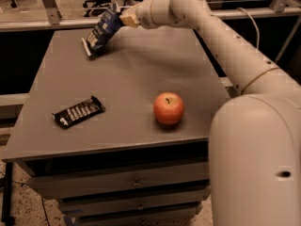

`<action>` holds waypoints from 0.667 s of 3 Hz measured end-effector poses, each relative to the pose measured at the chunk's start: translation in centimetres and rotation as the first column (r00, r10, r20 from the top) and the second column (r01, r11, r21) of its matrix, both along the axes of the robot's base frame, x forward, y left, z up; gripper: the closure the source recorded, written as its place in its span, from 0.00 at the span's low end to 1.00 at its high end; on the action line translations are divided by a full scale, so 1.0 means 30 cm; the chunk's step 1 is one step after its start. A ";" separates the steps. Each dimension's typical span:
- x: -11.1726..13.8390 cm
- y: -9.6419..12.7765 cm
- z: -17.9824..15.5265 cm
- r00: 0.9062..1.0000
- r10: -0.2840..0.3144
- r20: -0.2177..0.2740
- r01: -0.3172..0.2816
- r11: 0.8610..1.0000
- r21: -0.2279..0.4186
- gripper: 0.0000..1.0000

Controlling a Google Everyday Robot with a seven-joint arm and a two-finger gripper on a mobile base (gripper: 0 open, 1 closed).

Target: Pick blue chip bag

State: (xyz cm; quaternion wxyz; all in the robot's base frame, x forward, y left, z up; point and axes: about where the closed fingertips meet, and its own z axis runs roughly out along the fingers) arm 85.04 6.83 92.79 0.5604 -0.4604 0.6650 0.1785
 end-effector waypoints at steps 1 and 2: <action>-0.066 -0.059 0.092 0.999 0.014 0.037 -0.017 0.996 0.090 1.00; -0.076 -0.048 0.098 0.999 0.023 0.037 -0.027 0.994 0.104 1.00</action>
Offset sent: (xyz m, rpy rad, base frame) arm -0.0178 -0.0162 0.0250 0.0805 -0.0334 0.0134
